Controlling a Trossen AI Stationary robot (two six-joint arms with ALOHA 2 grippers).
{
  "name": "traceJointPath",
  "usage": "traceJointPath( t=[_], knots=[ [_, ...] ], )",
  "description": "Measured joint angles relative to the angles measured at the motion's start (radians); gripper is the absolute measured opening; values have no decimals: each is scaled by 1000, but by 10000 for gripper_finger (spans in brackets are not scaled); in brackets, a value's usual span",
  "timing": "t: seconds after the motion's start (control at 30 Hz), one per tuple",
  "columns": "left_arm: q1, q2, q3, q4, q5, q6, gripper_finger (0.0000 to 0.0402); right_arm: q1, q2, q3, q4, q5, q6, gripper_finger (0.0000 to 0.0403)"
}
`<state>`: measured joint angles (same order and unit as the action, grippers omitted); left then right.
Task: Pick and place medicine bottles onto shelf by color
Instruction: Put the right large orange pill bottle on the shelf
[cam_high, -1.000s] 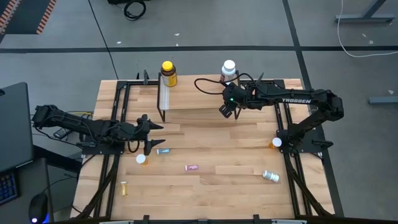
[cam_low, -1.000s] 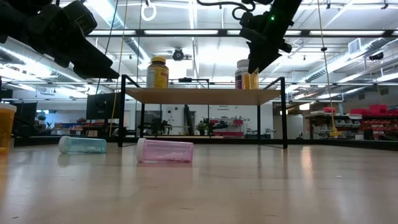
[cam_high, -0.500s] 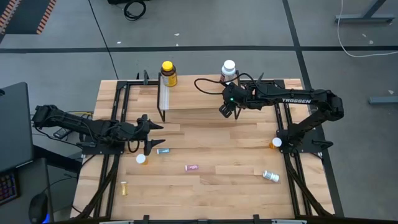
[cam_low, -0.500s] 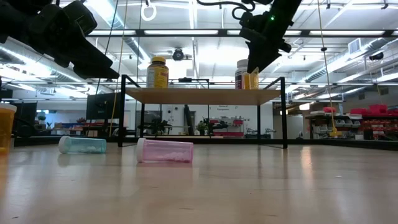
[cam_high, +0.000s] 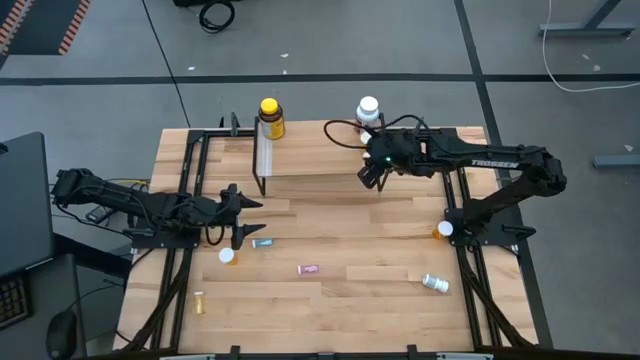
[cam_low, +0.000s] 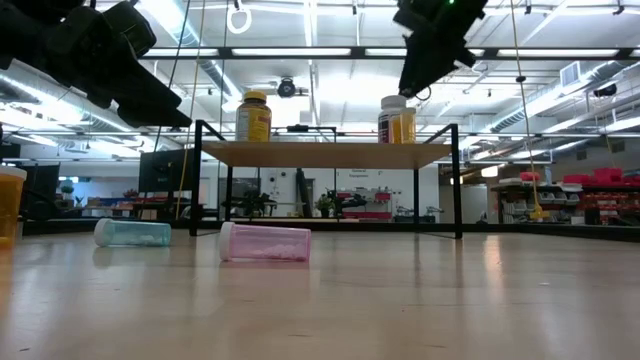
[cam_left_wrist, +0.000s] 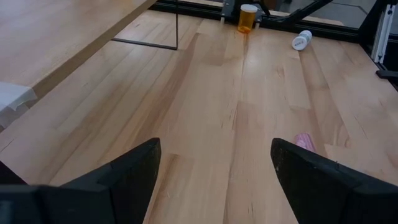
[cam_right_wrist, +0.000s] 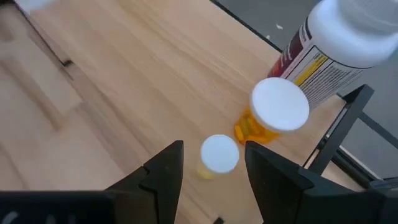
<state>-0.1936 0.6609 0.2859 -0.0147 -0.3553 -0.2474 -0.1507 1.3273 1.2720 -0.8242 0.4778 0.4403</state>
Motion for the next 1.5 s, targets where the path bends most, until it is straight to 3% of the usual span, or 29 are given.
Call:
traceJointPath(
  t=[0.33, 0.63, 0.83, 1.2, 1.5],
  knots=[
    [0, 0, 0, 0, 0, -4, 314, 148, 6, 1, 96, -105, 11, 207],
    [0, 0, 0, -8, 0, -32, 314, 270, 114, 1, 212, -106, 6, 246],
    [0, 0, 0, -22, 0, -62, 314, 323, 201, 1, 274, -115, -86, 247],
    [0, 0, 0, -24, 0, -89, 314, 374, 368, 1, 422, -304, -164, 245],
    [0, 0, 0, -21, 0, -113, 314, 421, 469, 1, 586, -356, -228, 245]
  ],
)
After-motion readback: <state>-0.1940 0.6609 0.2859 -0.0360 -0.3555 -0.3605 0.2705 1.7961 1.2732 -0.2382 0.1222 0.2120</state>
